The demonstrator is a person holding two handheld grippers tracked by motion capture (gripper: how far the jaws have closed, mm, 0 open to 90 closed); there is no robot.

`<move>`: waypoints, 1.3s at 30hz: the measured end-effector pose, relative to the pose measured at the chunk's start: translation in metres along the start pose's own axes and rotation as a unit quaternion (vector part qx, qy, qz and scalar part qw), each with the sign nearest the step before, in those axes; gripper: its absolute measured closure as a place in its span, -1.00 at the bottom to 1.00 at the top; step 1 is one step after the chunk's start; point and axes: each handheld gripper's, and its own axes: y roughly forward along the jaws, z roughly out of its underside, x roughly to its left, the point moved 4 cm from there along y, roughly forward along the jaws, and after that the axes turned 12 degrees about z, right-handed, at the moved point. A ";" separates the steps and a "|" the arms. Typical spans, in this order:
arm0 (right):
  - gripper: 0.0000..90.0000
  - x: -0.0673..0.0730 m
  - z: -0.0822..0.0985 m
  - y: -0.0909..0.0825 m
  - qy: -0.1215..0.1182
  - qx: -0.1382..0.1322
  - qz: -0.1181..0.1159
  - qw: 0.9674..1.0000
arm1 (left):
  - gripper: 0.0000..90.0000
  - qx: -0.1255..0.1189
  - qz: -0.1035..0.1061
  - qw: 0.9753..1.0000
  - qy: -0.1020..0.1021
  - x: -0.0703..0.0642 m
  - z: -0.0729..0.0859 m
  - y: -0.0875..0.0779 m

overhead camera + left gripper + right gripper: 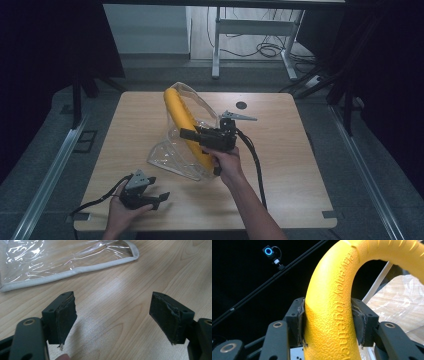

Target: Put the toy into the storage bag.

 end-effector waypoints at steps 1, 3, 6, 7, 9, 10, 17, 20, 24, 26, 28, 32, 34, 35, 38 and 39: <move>0.10 0.000 0.000 0.000 -0.001 -0.001 0.002 1.000 | -0.52 0.000 0.000 1.000 0.000 0.000 0.000 0.000; 0.10 0.000 -0.001 0.000 -0.011 -0.001 0.009 1.000 | -0.52 0.001 0.000 1.000 0.000 0.000 0.000 0.000; 0.09 -0.001 -0.002 0.001 -0.013 -0.003 0.017 1.000 | -0.52 0.001 0.001 1.000 0.000 0.000 0.000 0.000; 0.09 -0.002 -0.002 0.002 -0.015 -0.004 0.016 1.000 | -0.52 0.001 0.000 1.000 0.000 0.000 0.000 0.000; 0.08 -0.002 -0.002 0.002 -0.017 -0.002 0.014 1.000 | -0.52 0.000 0.000 1.000 0.000 0.000 0.000 0.000; 0.06 -0.001 -0.001 0.002 -0.025 -0.002 0.019 1.000 | -0.52 0.000 0.000 1.000 0.001 0.000 0.000 0.000; -0.02 -0.001 -0.005 -0.007 -0.046 -0.015 0.042 0.998 | -0.52 0.003 0.001 1.000 0.000 0.000 0.000 0.001; -0.02 -0.001 -0.007 -0.010 -0.050 -0.020 0.042 0.998 | -0.52 0.003 0.000 1.000 0.000 0.000 0.000 0.001; -0.02 -0.001 -0.007 -0.013 -0.052 -0.021 0.042 0.998 | -0.52 0.003 0.001 1.000 0.000 0.000 0.000 0.001; -0.02 -0.001 -0.007 -0.014 -0.051 -0.020 0.044 0.998 | -0.53 0.004 0.001 1.000 0.000 0.000 0.000 0.001; -0.02 -0.001 -0.007 -0.014 -0.053 -0.021 0.044 0.997 | -0.52 0.004 0.001 1.000 0.001 0.000 0.000 0.001; -0.01 -0.003 -0.007 -0.015 -0.058 -0.022 0.050 0.997 | -0.52 0.004 0.001 1.000 0.001 0.000 0.000 0.001; -0.01 -0.003 -0.006 -0.016 -0.059 -0.021 0.053 0.997 | -0.53 0.004 0.001 1.000 0.000 0.000 0.001 0.001; -0.01 -0.003 -0.006 -0.016 -0.061 -0.021 0.054 0.997 | -0.53 0.005 0.001 1.000 0.000 0.000 0.001 0.001; -0.01 -0.005 -0.006 -0.019 -0.065 -0.021 0.060 0.996 | -0.53 0.005 0.001 1.000 0.000 0.000 0.001 0.001; -0.01 -0.006 -0.006 -0.020 -0.066 -0.020 0.062 0.996 | -0.53 0.004 0.001 1.000 0.000 0.000 0.001 0.001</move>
